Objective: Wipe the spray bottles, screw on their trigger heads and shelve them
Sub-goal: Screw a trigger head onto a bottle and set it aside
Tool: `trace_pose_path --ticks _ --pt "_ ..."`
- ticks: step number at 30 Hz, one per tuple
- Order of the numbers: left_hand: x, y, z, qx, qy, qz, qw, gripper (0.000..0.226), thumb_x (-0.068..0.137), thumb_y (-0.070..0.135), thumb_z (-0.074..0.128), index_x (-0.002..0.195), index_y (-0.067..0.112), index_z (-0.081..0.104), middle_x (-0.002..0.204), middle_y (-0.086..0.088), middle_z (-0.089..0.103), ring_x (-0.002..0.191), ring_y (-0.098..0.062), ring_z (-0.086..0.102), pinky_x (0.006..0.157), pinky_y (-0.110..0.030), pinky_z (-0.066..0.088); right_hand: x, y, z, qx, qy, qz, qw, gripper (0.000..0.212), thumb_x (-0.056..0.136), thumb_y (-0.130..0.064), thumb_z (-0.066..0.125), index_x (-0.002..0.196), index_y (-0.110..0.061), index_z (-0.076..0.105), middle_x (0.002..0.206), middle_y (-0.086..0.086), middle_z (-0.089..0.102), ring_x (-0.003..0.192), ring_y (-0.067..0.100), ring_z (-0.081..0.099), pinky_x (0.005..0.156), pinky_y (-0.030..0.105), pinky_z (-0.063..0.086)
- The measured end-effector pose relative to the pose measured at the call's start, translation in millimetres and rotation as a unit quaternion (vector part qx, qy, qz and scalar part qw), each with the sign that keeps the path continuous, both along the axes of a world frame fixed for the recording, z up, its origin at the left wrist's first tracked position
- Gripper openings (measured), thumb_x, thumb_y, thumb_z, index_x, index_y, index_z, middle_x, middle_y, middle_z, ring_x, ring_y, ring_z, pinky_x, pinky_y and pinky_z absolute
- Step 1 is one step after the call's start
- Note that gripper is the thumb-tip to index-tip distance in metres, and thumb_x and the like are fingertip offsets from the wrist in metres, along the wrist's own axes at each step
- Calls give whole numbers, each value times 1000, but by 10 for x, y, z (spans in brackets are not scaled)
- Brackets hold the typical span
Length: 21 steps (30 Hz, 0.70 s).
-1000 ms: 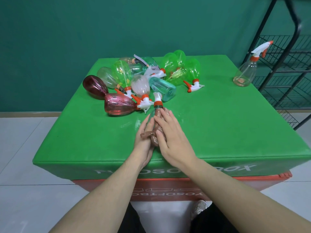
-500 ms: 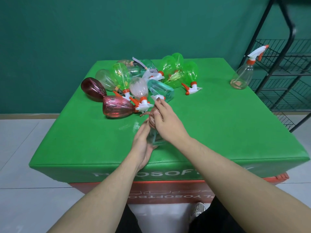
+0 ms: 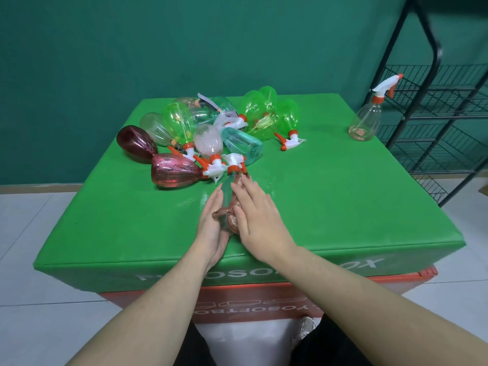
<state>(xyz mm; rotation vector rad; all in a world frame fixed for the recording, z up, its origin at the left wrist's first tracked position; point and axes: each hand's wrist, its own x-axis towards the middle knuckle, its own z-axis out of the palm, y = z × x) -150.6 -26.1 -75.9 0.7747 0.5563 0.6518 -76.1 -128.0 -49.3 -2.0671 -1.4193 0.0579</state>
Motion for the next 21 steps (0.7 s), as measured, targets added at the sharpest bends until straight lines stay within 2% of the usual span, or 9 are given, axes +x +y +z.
trace_pose_path --ticks 5,8,11,14,16,18,21 --pt "-27 15 -50 -17 3 -5 1000 68 96 48 65 152 14 47 146 -13 60 132 -26 60 98 -34 57 -85 -137 -100 10 -19 23 1000 54 104 -39 23 156 -27 32 169 -6 12 156 17 1 125 55 13" --pt "-34 13 -17 -23 20 -7 1000 74 91 54 69 152 17 47 141 -12 64 126 -26 65 91 -33 60 -79 -201 -179 33 -22 42 998 49 105 -33 31 154 -27 36 168 -6 16 156 15 1 124 55 15" --pt "-30 6 -10 0 25 -5 1000 67 86 50 69 146 26 49 133 -8 70 117 -25 70 89 -33 61 -119 -201 -196 54 -12 48 997 47 105 -27 37 152 -24 40 167 -4 20 156 16 2 124 53 19" --pt "-27 32 -50 0 10 -6 1000 71 91 46 72 152 21 45 140 -12 65 126 -28 65 105 -39 54 -142 -166 -179 70 9 44 997 47 104 -25 41 151 -23 42 167 -4 21 156 16 3 124 49 20" --pt "-33 53 -54 -10 2 -9 1000 82 85 48 79 153 17 44 143 -13 62 132 -30 60 111 -44 50 -139 -136 -151 73 15 41 996 49 103 -27 41 152 -23 41 166 -4 21 156 16 4 125 47 19" --pt "-46 60 -60 -26 -12 -20 999 92 78 48 86 153 15 45 145 -14 61 132 -28 60 103 -41 55 -126 -95 -102 75 25 34 996 50 103 -30 39 152 -22 40 166 -4 21 156 15 4 126 43 17" --pt "-23 44 -41 1 -19 -25 1000 65 94 34 71 149 9 50 143 -15 62 121 -21 66 89 -30 59 -79 -5 -18 86 29 24 996 51 102 -31 36 151 -19 43 164 -2 27 156 17 9 126 41 17"
